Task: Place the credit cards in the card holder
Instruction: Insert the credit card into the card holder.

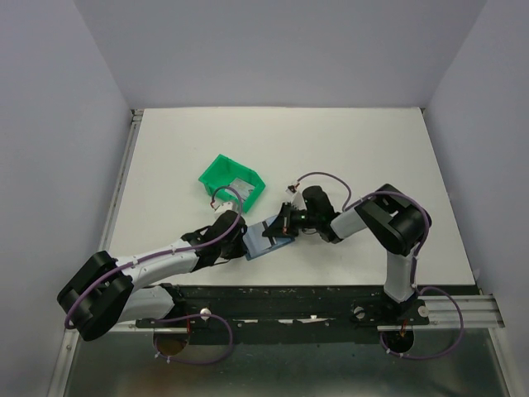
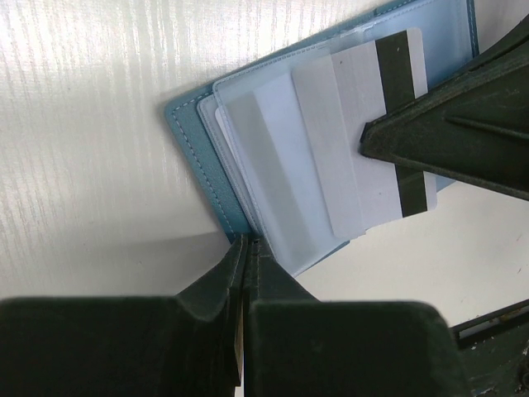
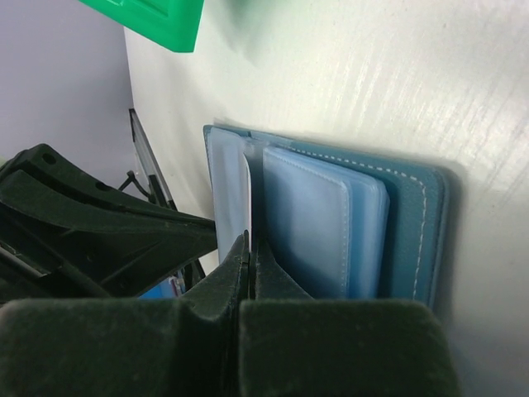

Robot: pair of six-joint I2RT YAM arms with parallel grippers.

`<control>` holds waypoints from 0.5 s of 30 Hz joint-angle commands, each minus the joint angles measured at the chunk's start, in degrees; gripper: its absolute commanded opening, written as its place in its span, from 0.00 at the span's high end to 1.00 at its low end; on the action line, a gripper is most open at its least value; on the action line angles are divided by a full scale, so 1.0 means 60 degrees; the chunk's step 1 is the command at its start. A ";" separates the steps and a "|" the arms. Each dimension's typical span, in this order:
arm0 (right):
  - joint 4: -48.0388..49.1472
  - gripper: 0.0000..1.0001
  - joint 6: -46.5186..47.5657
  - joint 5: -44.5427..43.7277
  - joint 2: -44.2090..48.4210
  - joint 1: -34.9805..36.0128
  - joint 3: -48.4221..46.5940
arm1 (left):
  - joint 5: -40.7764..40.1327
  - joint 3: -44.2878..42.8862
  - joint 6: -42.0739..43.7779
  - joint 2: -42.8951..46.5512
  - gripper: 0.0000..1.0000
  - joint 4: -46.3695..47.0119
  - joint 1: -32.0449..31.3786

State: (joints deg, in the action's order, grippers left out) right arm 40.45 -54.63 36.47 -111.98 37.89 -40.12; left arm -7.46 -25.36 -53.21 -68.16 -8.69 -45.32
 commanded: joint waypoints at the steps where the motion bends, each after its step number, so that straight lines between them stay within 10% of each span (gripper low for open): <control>1: 0.0026 0.99 0.0038 -0.0101 -0.0291 0.0145 0.0563 | 0.0233 0.0082 0.0021 -0.0241 0.92 -0.0398 0.0039; 15: 0.0539 0.99 -0.0358 -0.0174 -0.0555 0.0291 0.0535 | 0.0277 0.0097 0.0036 -0.0227 0.92 -0.0354 0.0024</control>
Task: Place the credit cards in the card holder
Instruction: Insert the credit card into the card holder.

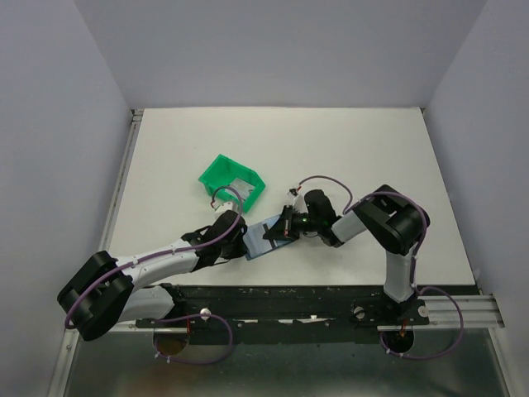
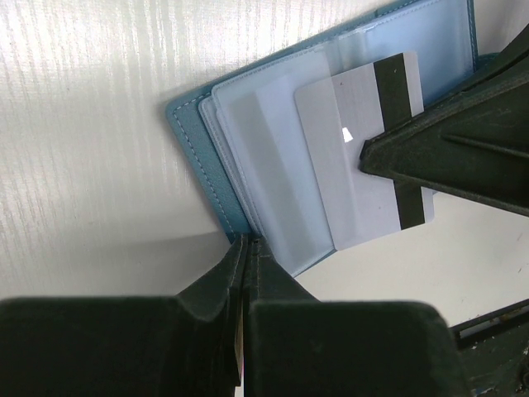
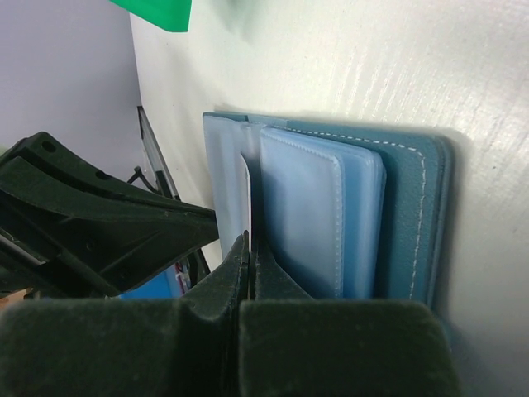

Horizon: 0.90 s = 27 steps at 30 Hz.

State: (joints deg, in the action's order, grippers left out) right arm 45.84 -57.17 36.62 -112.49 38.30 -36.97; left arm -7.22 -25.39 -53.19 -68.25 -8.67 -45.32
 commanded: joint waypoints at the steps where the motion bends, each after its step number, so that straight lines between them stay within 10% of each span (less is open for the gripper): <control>1: -0.0375 1.00 0.0036 -0.0229 -0.0485 0.0222 -0.0063 | 0.0237 0.0086 0.0061 -0.0212 0.92 -0.0357 0.0039; 20: -0.0859 0.99 0.0094 -0.0245 -0.0486 0.1013 -0.0562 | 0.0281 0.0086 0.0105 -0.0227 0.92 -0.0284 0.0039; 27: -0.2568 0.73 0.1176 -0.0624 0.0494 0.1014 -0.0722 | 0.0281 0.0159 0.0061 -0.0154 0.93 -0.0284 0.0039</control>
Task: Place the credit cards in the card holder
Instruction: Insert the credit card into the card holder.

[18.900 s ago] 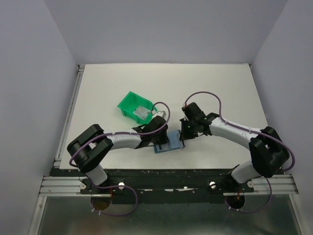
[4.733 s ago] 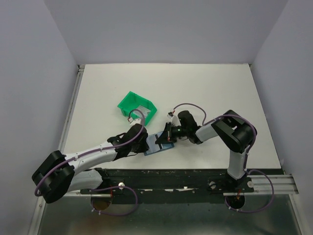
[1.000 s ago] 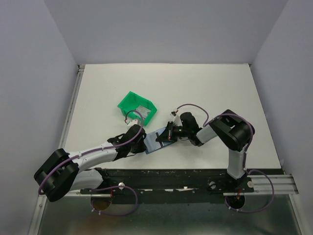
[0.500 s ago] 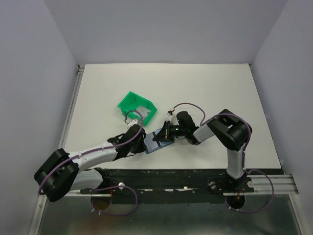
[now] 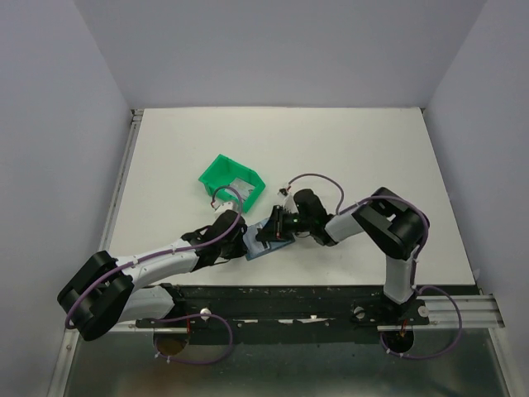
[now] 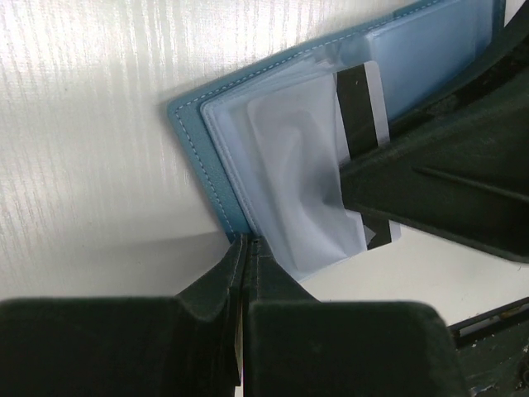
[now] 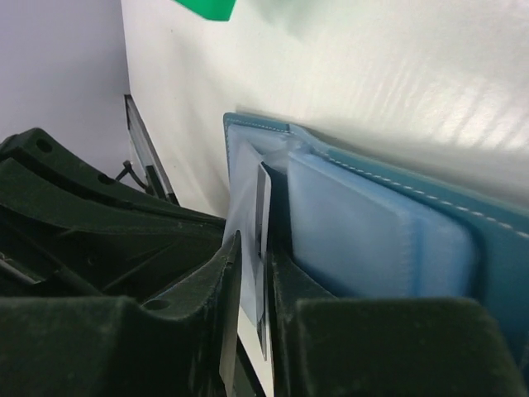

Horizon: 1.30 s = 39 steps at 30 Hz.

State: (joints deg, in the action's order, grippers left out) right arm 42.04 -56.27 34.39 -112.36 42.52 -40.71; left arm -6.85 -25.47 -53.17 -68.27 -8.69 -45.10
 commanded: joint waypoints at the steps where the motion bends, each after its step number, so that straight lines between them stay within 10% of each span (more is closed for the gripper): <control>1: -0.2403 0.55 0.1232 -0.0398 0.0677 0.0325 -0.0202 | 0.0219 0.0188 0.0057 -0.0150 0.92 -0.0295 -0.0012; 6: -0.4689 0.36 0.2229 -0.1189 0.1410 0.0310 -0.0788 | 0.0205 0.0247 0.0043 -0.0062 0.92 -0.0295 0.0002; 25: -0.7578 0.37 0.3094 -0.2786 0.1982 0.0325 -0.1740 | 0.0190 0.0349 -0.0001 0.0040 0.93 -0.0295 0.0002; 33: -0.7725 0.68 0.3255 -0.2935 0.1779 0.0310 -0.1975 | 0.0205 0.0364 -0.0001 0.0040 0.93 -0.0251 0.0002; 39: -0.7403 0.73 0.3533 -0.2554 0.1500 0.0325 -0.2165 | 0.0204 0.0349 -0.0001 0.0040 0.93 -0.0266 0.0002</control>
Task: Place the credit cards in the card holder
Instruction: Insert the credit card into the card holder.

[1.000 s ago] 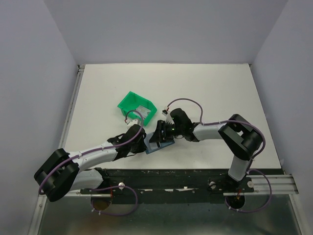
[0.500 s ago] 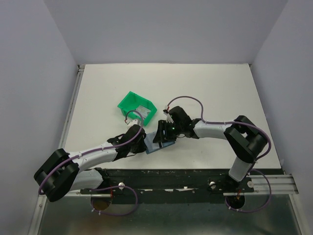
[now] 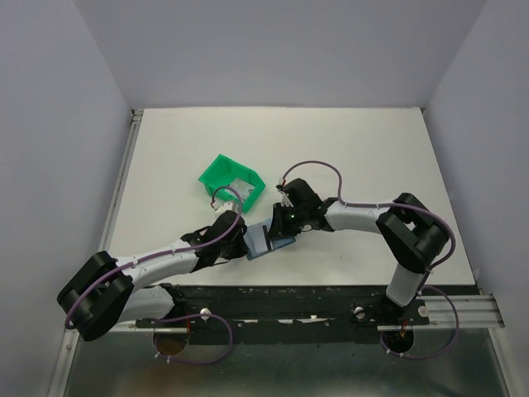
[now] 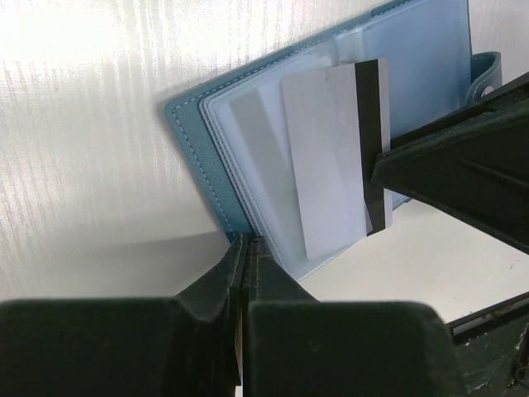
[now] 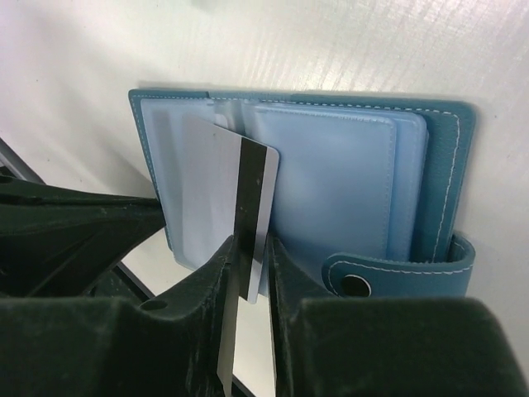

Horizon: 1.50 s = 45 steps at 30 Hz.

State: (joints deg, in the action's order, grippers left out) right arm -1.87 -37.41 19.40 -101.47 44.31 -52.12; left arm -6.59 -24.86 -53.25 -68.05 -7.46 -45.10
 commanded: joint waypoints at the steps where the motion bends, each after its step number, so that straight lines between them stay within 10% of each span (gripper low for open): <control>1: 0.0017 0.74 0.0448 0.0018 -0.0344 0.0026 -0.0278 | 0.0175 0.0247 0.0013 -0.0010 0.93 -0.0470 0.0002; 26: 0.1660 0.74 0.0946 0.2524 -0.0784 0.0173 -0.0425 | 0.0190 0.0174 0.0057 -0.0069 0.95 -0.0484 -0.0012; 45: -0.3070 0.25 0.2747 -0.3477 0.2000 0.0158 -0.1332 | 0.0161 0.0262 0.0028 -0.0010 0.96 -0.0397 0.0002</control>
State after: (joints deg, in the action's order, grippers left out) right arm -11.46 -24.82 11.62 -90.91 45.04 -57.43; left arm -6.39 -24.86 -53.23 -68.03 -7.49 -45.12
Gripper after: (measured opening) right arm 0.713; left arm 0.051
